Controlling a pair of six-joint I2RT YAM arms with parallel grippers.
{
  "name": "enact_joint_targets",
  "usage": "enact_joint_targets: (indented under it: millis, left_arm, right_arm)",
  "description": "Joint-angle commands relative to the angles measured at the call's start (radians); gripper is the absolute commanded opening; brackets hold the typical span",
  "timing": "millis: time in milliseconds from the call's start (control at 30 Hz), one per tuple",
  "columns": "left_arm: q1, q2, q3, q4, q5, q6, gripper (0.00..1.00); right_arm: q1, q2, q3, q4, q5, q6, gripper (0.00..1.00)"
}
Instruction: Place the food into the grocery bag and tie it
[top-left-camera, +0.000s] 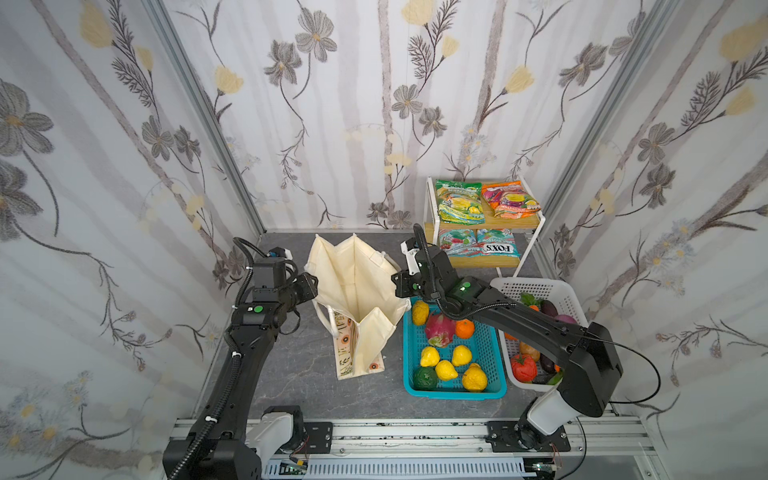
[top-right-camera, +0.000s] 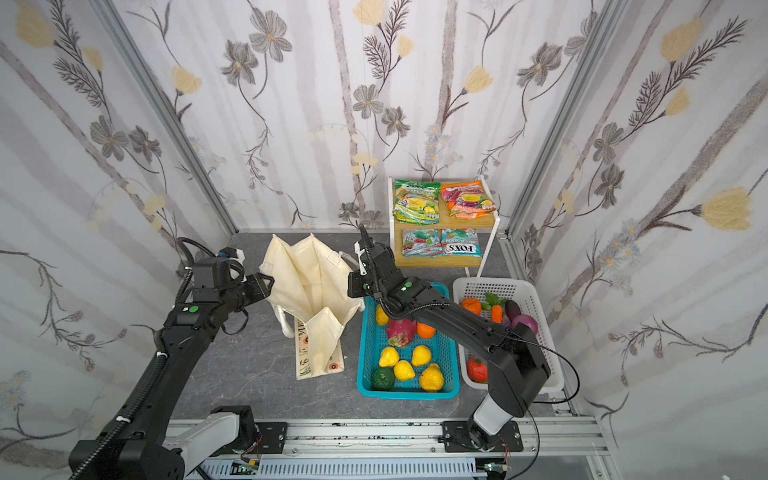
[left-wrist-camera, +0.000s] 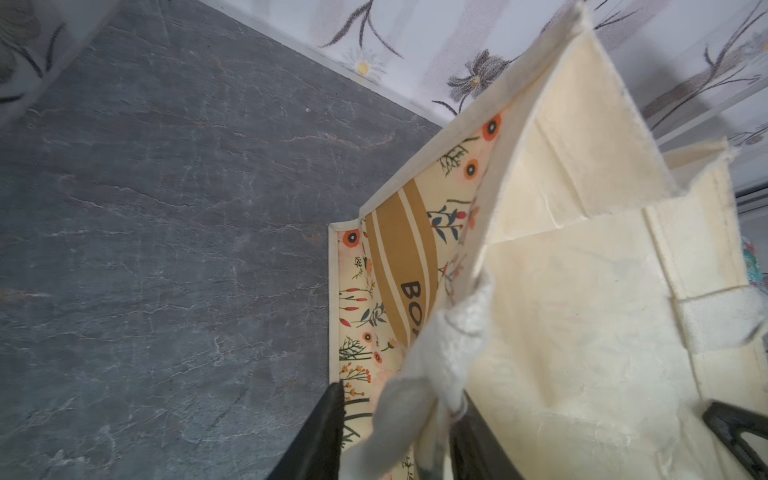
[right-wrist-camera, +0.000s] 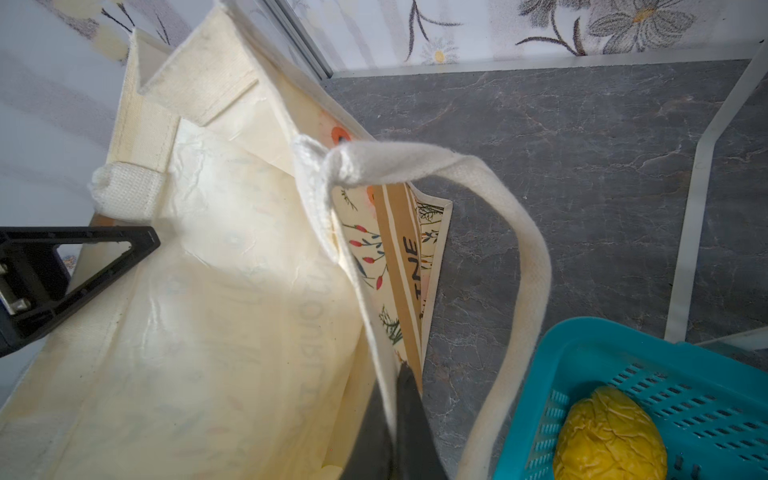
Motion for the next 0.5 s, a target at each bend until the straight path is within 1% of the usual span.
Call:
enact_joint_targets:
  millis: [0, 33, 67, 100, 167, 233, 267, 300, 333, 367, 400, 433, 467]
  left_arm:
    - [-0.014, 0.003, -0.037, 0.108, 0.108, -0.074, 0.54]
    - [-0.019, 0.004, -0.046, 0.126, 0.109, -0.085, 0.58]
    - [-0.023, 0.004, -0.054, 0.143, 0.114, -0.095, 0.59]
    - [-0.025, 0.008, -0.055, 0.155, 0.118, -0.102, 0.59]
    - [-0.039, 0.022, -0.052, 0.170, 0.126, -0.121, 0.59]
    - [-0.062, 0.036, -0.051, 0.186, 0.128, -0.141, 0.59]
    - [-0.080, 0.045, -0.052, 0.195, 0.122, -0.148, 0.59]
    - [-0.095, 0.053, -0.052, 0.201, 0.114, -0.148, 0.56]
    - [-0.113, 0.065, -0.052, 0.203, 0.108, -0.147, 0.49]
    - [-0.126, 0.074, -0.051, 0.203, 0.105, -0.144, 0.38]
    - [-0.132, 0.079, -0.052, 0.202, 0.104, -0.142, 0.25]
    - [-0.135, 0.077, -0.053, 0.200, 0.097, -0.139, 0.06]
    - [-0.133, 0.069, -0.054, 0.199, 0.080, -0.132, 0.00]
  right_arm:
    - [0.005, -0.001, -0.011, 0.066, -0.029, 0.033, 0.07]
    - [0.007, 0.002, -0.011, 0.069, -0.033, 0.033, 0.09]
    - [0.010, 0.005, -0.011, 0.073, -0.036, 0.032, 0.13]
    - [0.011, 0.007, -0.011, 0.076, -0.041, 0.032, 0.18]
    - [0.013, 0.014, -0.009, 0.082, -0.049, 0.031, 0.33]
    - [0.013, 0.021, -0.006, 0.089, -0.061, 0.028, 0.39]
    - [0.013, 0.026, -0.004, 0.091, -0.065, 0.027, 0.41]
    - [0.014, 0.032, -0.001, 0.092, -0.075, 0.026, 0.40]
    - [0.016, 0.039, 0.004, 0.094, -0.085, 0.025, 0.39]
    - [0.019, 0.047, 0.009, 0.094, -0.096, 0.025, 0.37]
    - [0.019, 0.055, 0.016, 0.092, -0.103, 0.024, 0.32]
    - [0.019, 0.060, 0.022, 0.085, -0.108, 0.020, 0.24]
    - [0.019, 0.059, 0.023, 0.081, -0.104, 0.017, 0.17]
